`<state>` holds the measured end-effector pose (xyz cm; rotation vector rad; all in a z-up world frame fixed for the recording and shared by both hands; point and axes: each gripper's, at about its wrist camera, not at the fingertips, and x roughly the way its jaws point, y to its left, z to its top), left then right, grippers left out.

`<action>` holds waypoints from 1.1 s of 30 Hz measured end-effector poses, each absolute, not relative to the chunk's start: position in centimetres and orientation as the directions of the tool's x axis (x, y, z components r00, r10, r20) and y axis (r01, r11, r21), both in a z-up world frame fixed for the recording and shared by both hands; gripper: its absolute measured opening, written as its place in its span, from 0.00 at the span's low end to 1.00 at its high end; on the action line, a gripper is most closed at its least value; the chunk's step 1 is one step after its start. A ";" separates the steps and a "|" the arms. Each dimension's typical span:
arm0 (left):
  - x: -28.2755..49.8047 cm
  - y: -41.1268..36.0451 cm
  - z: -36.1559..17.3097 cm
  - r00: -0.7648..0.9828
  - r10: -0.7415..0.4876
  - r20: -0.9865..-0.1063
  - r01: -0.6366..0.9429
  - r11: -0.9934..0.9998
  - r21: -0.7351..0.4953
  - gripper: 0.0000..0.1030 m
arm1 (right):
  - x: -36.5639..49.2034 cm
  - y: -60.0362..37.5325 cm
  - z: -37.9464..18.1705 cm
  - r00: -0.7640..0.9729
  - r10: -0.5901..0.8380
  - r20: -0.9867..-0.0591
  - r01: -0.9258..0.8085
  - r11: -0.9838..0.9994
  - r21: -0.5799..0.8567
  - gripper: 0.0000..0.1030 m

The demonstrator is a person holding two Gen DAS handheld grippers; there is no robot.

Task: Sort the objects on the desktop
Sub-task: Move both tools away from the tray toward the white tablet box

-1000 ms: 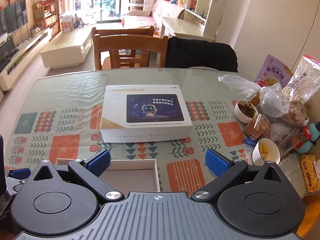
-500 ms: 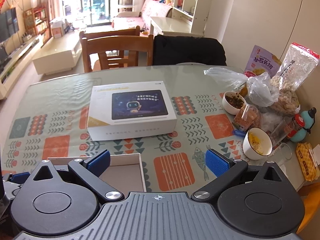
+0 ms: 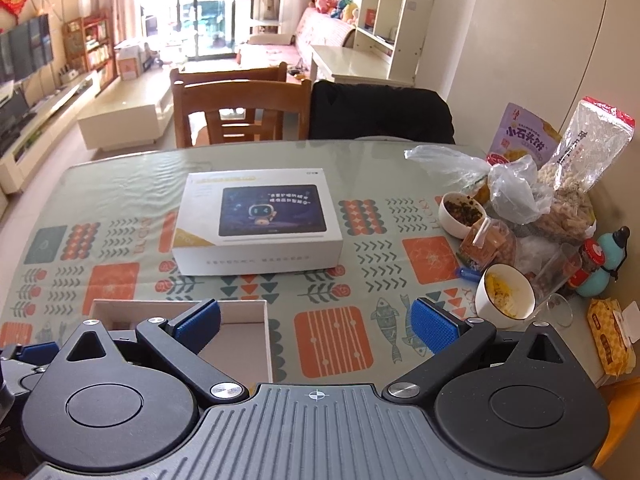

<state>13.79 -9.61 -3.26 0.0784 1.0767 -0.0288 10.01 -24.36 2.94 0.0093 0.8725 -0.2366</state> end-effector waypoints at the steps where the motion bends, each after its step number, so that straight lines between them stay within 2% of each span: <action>1: 13.6 -9.7 -3.2 0.475 0.016 -0.880 0.058 0.997 0.049 1.00 | 9.9 -24.5 3.0 0.620 -0.201 -0.758 0.208 0.974 -0.088 1.00; 17: 15.1 -10.2 -3.0 0.467 0.018 -0.884 0.065 0.996 0.054 1.00 | 11.1 -25.3 2.1 0.604 -0.228 -0.764 0.233 0.967 -0.104 1.00; 33: 21.5 -7.5 -3.4 0.454 -0.039 -0.890 0.117 0.993 0.016 1.00 | 17.3 -23.1 1.3 0.559 -0.282 -0.780 0.288 0.948 -0.136 1.00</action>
